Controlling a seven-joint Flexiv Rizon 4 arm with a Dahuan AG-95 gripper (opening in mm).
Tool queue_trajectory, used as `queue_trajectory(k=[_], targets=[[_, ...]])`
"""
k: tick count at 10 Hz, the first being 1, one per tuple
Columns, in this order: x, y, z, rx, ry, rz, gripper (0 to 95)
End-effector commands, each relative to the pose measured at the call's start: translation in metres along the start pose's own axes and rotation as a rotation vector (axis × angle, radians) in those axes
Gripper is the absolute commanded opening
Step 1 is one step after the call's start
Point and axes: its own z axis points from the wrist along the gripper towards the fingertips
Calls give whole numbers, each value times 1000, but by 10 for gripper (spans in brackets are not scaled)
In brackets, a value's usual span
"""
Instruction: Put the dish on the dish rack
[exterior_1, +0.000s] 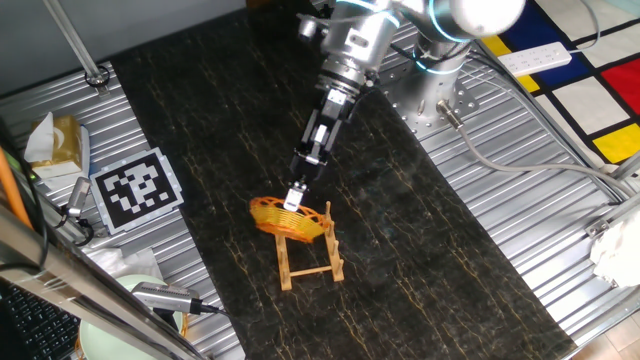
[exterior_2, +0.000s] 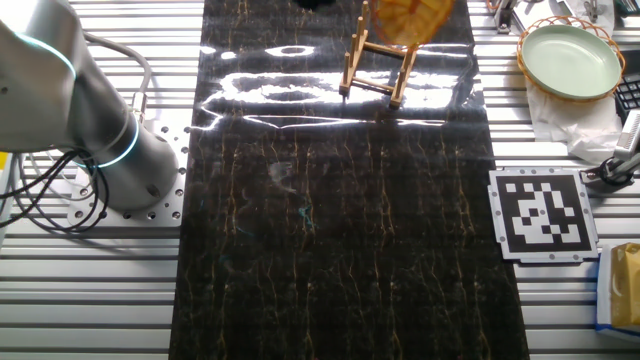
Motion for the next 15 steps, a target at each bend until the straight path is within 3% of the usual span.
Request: queue_trajectory(k=[1, 3, 5, 6, 7, 8, 11, 12, 15], targets=[[21, 94, -11, -352, 198, -49, 0], [24, 108, -5, -334, 199, -47, 0], [19, 97, -7, -301, 229, -75, 0], [17, 87, -10, -281, 224, -101, 0], [16, 82, -13, -227, 212, -138, 0], [16, 74, -16, -217, 219, -141, 0], [15, 65, -18, -239, 227, -134, 0], [16, 66, -17, -279, 232, -105, 0], [13, 63, -15, -290, 248, -97, 0]])
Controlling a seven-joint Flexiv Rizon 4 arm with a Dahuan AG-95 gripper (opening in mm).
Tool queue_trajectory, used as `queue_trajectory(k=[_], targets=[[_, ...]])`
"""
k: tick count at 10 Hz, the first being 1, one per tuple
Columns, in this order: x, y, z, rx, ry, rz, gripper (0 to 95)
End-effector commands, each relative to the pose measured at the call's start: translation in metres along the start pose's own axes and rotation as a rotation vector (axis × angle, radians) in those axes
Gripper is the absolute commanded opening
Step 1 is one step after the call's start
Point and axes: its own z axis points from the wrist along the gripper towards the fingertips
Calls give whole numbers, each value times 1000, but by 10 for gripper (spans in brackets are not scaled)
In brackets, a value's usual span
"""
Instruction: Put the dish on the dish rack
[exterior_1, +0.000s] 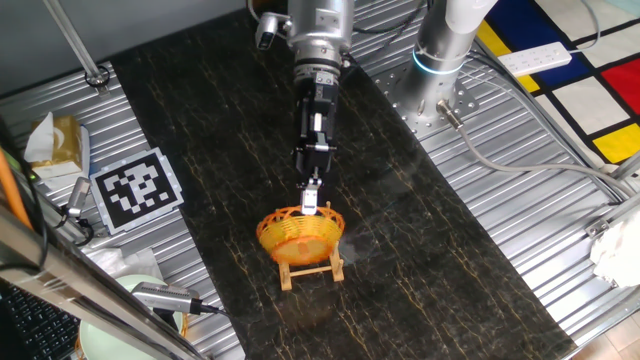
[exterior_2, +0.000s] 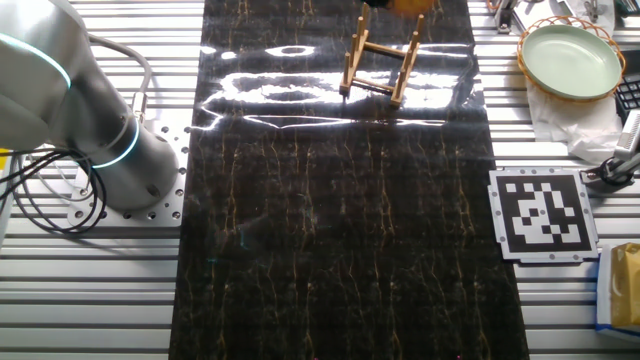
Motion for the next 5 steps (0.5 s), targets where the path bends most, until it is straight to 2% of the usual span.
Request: queue_trajectory(k=[1, 2, 3, 5], targets=[[-1, 4, 4, -49, 22, 30, 0], [-2, 2, 5, -51, 27, 26, 0], [-2, 1, 7, -39, 34, 8, 0], [1, 0, 13, 19, 29, -18, 0]])
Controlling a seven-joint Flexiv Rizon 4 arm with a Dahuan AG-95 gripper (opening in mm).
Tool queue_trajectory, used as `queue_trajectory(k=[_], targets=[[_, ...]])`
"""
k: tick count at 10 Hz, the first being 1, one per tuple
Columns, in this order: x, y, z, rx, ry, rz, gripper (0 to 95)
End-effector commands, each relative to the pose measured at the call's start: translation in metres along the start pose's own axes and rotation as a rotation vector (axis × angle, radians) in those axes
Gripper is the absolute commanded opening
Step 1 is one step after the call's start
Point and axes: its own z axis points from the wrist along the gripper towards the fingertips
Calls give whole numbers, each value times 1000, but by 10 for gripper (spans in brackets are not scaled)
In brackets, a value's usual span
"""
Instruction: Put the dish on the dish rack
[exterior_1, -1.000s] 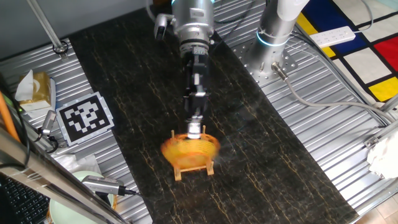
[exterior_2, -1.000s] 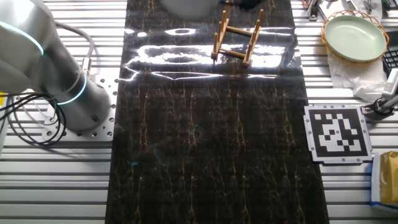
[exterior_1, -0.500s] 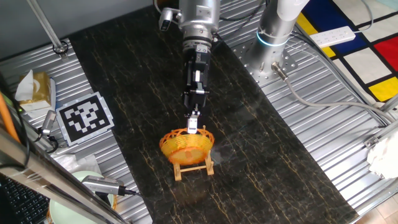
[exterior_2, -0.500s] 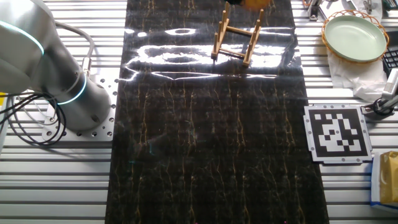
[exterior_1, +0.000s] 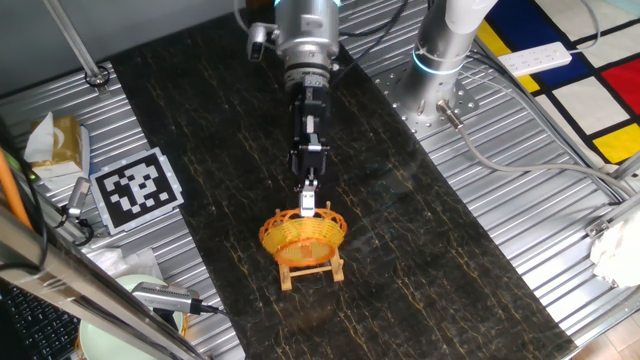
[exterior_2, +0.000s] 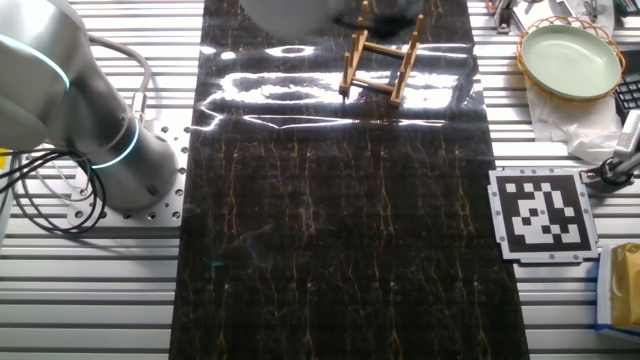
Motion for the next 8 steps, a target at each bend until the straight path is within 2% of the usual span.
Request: queue_trajectory(k=[1, 4, 6, 8], targets=[[3, 1, 1, 105, -17, -47, 0], [3, 1, 2, 94, -17, -28, 0], [4, 1, 2, 69, -18, -15, 0], [4, 1, 3, 60, -15, -3, 0]])
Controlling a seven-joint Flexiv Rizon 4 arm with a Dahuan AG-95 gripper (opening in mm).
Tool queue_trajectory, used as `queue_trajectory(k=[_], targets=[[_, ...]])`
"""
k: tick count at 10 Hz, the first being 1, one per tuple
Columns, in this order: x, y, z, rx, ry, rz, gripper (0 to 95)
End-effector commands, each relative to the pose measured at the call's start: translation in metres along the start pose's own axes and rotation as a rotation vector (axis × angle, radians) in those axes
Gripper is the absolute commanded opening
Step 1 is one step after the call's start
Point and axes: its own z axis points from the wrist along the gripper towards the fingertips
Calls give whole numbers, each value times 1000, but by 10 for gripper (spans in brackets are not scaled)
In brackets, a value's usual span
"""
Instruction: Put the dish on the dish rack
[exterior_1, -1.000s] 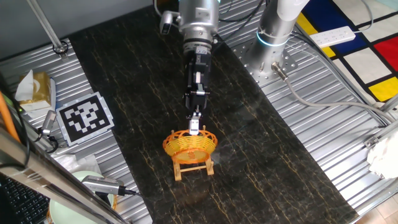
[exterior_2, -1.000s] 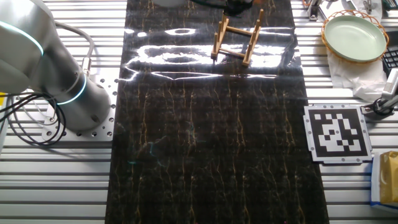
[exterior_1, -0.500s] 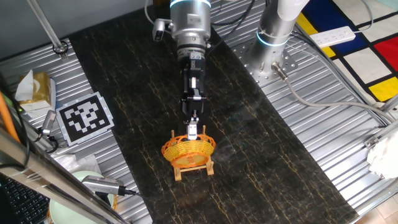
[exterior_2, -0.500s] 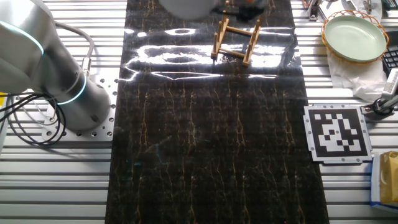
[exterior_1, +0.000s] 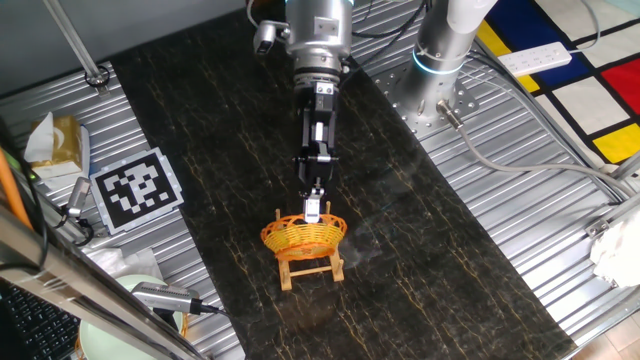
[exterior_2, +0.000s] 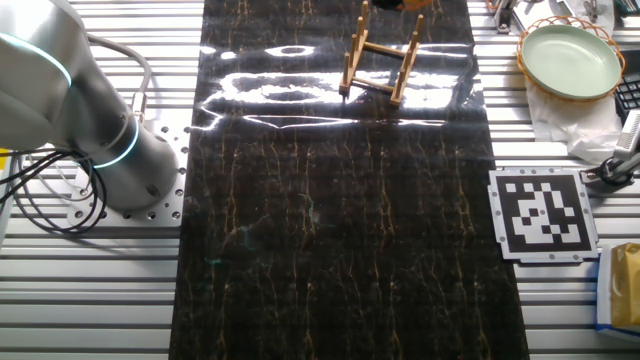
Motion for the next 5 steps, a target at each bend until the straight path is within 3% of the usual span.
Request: queue_trajectory(k=[1, 5], targets=[[1, 0, 1, -56, 19, 23, 0], [3, -11, 6, -63, 20, 22, 0]])
